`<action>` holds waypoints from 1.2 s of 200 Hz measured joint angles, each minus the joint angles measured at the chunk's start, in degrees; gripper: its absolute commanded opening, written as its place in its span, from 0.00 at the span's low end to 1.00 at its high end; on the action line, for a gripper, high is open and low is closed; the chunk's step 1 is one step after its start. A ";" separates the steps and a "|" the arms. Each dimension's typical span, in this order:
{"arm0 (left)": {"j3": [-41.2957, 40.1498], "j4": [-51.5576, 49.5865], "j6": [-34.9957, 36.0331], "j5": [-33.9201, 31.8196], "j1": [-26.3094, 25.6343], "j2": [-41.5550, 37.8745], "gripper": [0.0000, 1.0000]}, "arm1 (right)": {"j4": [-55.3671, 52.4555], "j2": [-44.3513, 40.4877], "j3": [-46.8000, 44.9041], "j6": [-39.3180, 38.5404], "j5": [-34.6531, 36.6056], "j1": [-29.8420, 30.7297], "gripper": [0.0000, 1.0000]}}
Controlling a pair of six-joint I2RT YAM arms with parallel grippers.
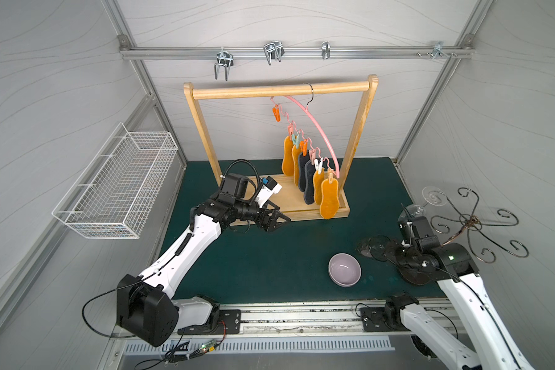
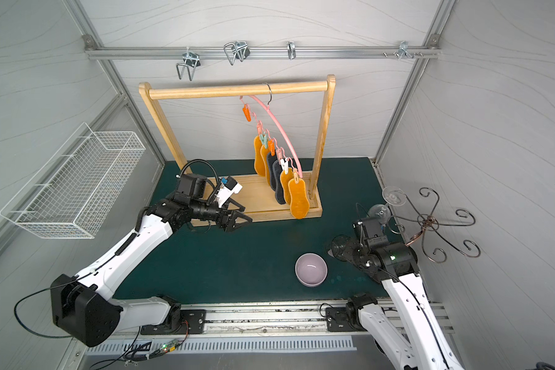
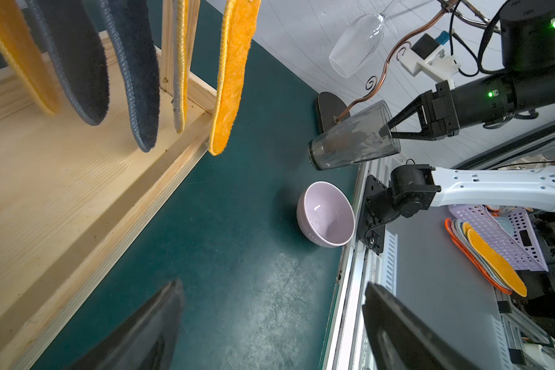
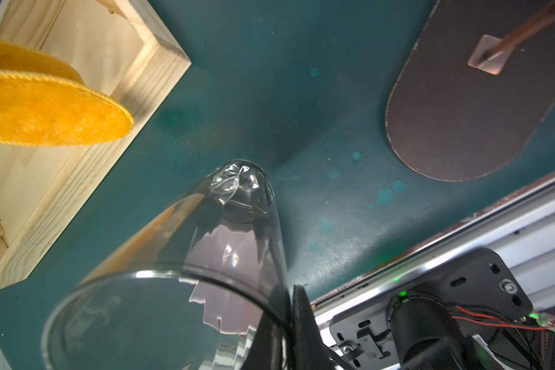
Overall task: Take the shoe insoles off the hanger
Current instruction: Pick up the distractor from the center of the board, then place the distractor at the center of the board.
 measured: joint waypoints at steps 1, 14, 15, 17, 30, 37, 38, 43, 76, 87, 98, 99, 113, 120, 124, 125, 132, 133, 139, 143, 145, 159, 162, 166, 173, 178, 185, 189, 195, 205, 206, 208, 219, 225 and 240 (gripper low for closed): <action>0.00 -0.02 0.00 0.00 0.02 0.00 0.93 | 0.11 0.09 0.00 -0.07 -0.02 0.00 0.04; 0.00 -0.09 0.20 -0.02 0.33 0.00 0.93 | 1.81 1.64 0.20 -0.83 -0.74 0.02 0.03; 0.00 -0.09 0.20 -0.02 0.37 0.00 0.93 | 1.92 1.77 0.22 -0.98 -0.83 0.02 0.03; 0.00 -0.09 0.20 -0.02 0.48 0.00 0.93 | 2.14 1.88 0.24 -1.03 -0.96 0.02 0.03; 0.00 -0.11 0.24 -0.02 1.03 0.00 0.93 | 3.61 3.67 0.50 -2.01 -1.55 0.59 0.04; 0.00 -0.11 0.22 0.00 1.53 0.00 0.93 | 4.09 4.76 0.96 -2.64 -1.60 1.62 0.05; 0.00 -0.11 0.24 0.02 1.68 0.00 0.93 | 4.11 4.90 1.03 -2.71 -1.60 1.77 0.05; 0.00 -0.11 0.22 0.00 2.14 0.00 0.93 | 4.39 5.79 1.57 -3.17 -1.44 2.89 0.05; 0.00 -0.09 -0.13 0.11 6.40 0.00 0.93 | 4.83 12.11 7.37 -4.94 2.86 16.33 0.05; 0.00 -0.09 -0.31 0.11 7.72 -0.04 0.93 | 4.87 14.43 9.03 -5.05 4.39 20.59 0.05; 0.00 -0.09 -0.48 0.11 8.81 -0.11 0.93 | 5.01 16.50 10.12 -5.07 5.66 24.00 0.05; 0.00 -0.09 -0.50 0.11 8.87 -0.11 0.93 | 5.01 16.63 10.19 -5.05 5.73 24.22 0.05; 0.00 -0.07 -0.72 0.11 9.99 -0.17 0.93 | 5.35 19.02 10.99 -5.07 6.86 27.96 0.05; 0.00 -0.07 -0.81 0.09 10.45 -0.22 0.93 | 5.42 20.13 11.37 -5.07 7.17 29.62 0.05; 0.00 -0.04 -0.92 0.09 10.62 -0.22 0.93 | 5.49 20.70 11.54 -5.07 7.37 30.40 0.05; 0.00 -0.04 -0.94 0.09 10.71 -0.22 0.93 | 5.51 20.90 11.58 -5.07 7.41 30.71 0.05; 0.00 -0.02 -1.09 0.09 11.02 -0.22 0.93 | 5.64 21.94 11.91 -5.07 7.67 32.28 0.05; 0.00 -0.02 -1.14 0.09 11.06 -0.22 0.93 | 5.66 22.14 11.98 -5.07 7.74 32.61 0.05; 0.00 -0.02 -1.25 0.07 11.26 -0.22 0.93 | 5.73 23.04 12.28 -5.07 7.78 33.90 0.05; 0.00 -0.02 -1.38 0.04 11.41 -0.22 0.93 | 5.79 23.65 12.46 -5.05 7.87 34.84 0.05; 0.00 -0.02 -1.38 0.04 11.43 -0.22 0.93 | 5.84 24.02 12.52 -5.05 7.89 35.43 0.05; 0.00 0.00 -1.70 0.02 11.74 -0.22 0.93 | 5.88 26.18 13.00 -5.01 8.17 38.66 0.05; 0.00 0.00 -1.79 0.02 11.74 -0.22 0.93 | 5.92 26.67 13.09 -4.98 8.17 39.45 0.05; 0.00 0.00 -1.79 0.02 11.78 -0.22 0.93 | 6.05 27.32 13.11 -4.92 8.15 40.26 0.05; 0.00 0.02 -1.90 0.00 11.85 -0.22 0.93 | 6.27 28.28 13.11 -4.85 8.04 41.48 0.06; 0.00 0.02 -2.03 0.00 11.87 -0.22 0.93 | 6.45 28.98 13.09 -4.81 7.87 42.23 0.06; 0.00 0.02 -2.21 -0.02 11.93 -0.22 0.93 | 6.73 29.86 13.07 -4.74 7.63 43.15 0.07; 0.00 0.02 -2.23 -0.04 12.00 -0.22 0.93 | 6.93 30.34 13.07 -4.59 7.50 43.65 0.07; 0.00 0.04 -2.47 -0.11 12.07 -0.22 0.92 | 7.26 31.01 13.03 -4.48 7.37 44.22 0.08; -0.04 0.15 -2.82 -0.13 12.24 -0.22 0.92 | 7.76 32.17 12.92 -4.33 7.13 44.85 0.09; -0.04 0.20 -2.95 -0.13 12.26 -0.22 0.92 | 7.78 32.24 12.92 -4.31 7.10 44.89 0.10; -0.07 0.26 -3.08 -0.13 12.31 -0.22 0.92 | 7.85 32.44 12.90 -4.28 7.08 44.98 0.10; -0.11 0.59 -3.69 -0.11 12.57 -0.22 0.91 | 8.35 33.46 12.72 -3.93 6.80 45.35 0.11; -0.20 0.83 -4.00 -0.09 12.79 -0.22 0.91 | 8.66 33.94 12.57 -3.87 6.58 45.51 0.12; -0.46 1.31 -4.79 0.02 13.44 -0.26 0.91 | 9.18 34.84 12.46 -3.56 6.10 45.79 0.14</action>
